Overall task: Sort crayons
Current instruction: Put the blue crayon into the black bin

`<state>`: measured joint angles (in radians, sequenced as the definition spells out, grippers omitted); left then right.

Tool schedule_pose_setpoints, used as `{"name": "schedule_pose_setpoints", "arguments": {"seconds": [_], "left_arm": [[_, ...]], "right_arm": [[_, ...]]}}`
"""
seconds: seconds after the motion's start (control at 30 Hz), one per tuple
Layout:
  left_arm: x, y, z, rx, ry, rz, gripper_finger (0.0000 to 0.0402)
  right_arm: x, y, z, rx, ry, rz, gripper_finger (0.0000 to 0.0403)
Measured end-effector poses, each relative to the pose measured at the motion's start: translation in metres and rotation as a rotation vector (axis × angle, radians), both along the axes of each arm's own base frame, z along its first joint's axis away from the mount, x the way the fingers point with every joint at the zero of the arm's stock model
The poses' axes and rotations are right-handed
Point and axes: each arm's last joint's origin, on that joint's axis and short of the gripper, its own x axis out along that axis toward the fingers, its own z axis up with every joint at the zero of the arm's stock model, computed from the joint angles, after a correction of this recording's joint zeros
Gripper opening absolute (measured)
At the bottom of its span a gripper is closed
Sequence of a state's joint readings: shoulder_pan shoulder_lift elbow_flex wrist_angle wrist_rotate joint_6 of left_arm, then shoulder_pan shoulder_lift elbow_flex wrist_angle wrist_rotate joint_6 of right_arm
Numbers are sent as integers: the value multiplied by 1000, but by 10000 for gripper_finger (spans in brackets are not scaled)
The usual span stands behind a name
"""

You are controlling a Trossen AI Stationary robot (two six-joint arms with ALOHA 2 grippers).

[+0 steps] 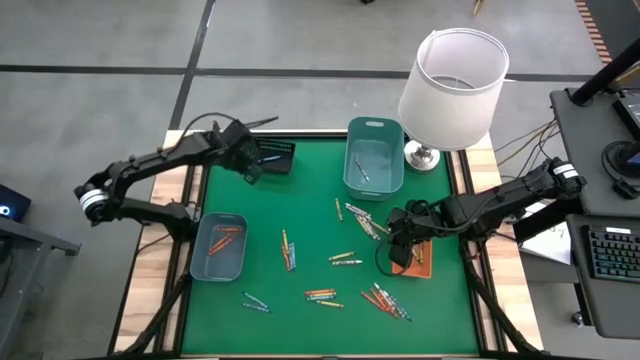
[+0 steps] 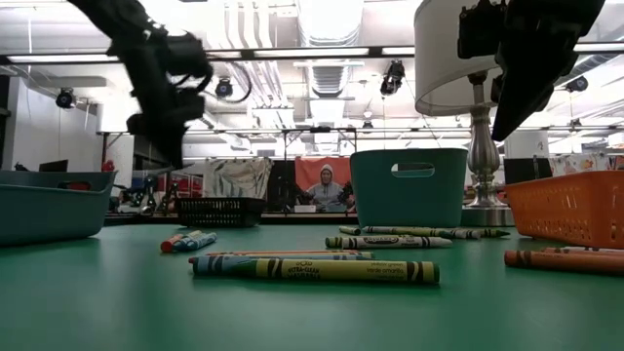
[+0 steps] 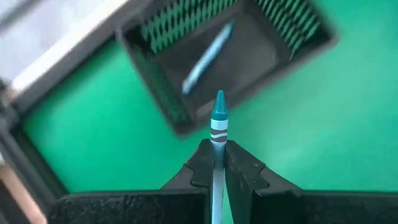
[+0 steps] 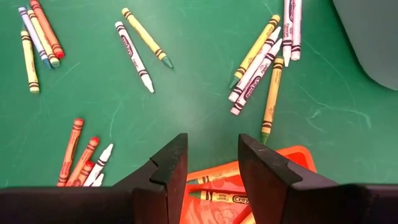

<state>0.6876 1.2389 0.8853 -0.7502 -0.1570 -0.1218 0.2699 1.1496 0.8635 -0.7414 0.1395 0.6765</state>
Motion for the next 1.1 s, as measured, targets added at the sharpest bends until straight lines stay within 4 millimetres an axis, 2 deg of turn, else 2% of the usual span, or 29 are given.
{"name": "schedule_pose_setpoints", "arguments": {"seconds": [0.17,0.27,0.5,0.63,0.8,0.93,1.1], "left_arm": [[24,19,17,60,13,-105,0],[42,34,19,98,88,-253,0],[83,68,6,107,314,-616,0],[98,83,-5,57,413,-715,0],[106,96,-13,11,444,-723,0],[104,99,-21,-20,464,-725,2],[101,99,-24,-43,469,-709,25]], "right_arm": [[0,-1,0,-22,-5,-2,130],[0,-1,0,-23,-5,-1,130],[0,-1,0,-23,-5,-1,130],[0,-1,0,-22,-5,-2,130],[0,-1,0,-20,-5,-6,130],[0,-1,0,-21,-5,-5,130],[0,-1,0,-22,-5,-4,130]]}}
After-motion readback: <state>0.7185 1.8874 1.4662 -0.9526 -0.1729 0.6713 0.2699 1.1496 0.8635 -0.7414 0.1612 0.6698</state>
